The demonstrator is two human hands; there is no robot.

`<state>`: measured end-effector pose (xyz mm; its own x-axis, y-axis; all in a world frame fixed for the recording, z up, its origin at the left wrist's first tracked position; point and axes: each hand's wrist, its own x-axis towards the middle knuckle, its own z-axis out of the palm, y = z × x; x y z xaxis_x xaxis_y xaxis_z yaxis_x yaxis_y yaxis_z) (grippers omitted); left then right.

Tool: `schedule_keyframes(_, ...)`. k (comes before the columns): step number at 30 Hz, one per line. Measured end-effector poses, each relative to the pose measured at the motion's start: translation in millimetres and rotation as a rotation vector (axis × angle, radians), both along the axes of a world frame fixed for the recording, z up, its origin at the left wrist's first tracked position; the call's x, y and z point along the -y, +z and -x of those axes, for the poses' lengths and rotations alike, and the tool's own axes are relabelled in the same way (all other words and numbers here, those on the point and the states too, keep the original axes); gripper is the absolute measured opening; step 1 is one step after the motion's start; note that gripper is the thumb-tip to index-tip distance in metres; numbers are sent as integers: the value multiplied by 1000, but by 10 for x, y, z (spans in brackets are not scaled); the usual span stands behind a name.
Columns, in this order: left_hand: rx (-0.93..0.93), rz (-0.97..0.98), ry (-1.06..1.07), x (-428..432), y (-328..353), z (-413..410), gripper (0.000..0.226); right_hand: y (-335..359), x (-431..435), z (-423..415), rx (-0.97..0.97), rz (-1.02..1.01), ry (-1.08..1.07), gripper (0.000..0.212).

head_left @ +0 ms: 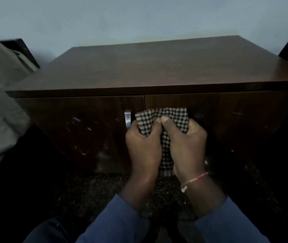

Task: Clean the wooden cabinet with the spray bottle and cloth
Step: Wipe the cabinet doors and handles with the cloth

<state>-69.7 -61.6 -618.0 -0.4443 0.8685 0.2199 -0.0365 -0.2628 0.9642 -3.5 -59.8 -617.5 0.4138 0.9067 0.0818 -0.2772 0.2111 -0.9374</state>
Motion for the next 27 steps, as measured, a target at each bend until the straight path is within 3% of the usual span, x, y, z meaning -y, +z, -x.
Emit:
schedule_keyframes(12, -16, -52, 25, 32, -278, -4, 11, -247, 45, 0, 251, -129, -65, 11)
schedule_keyframes(23, -141, -93, 56, 54, -494, 40, 16, -459, 52, -55, 420, -148, -115, 23)
schedule_keyframes(27, -213, -52, 24, 5, -594, 74, 18, -576, 7, -57, 451, -64, -99, 28)
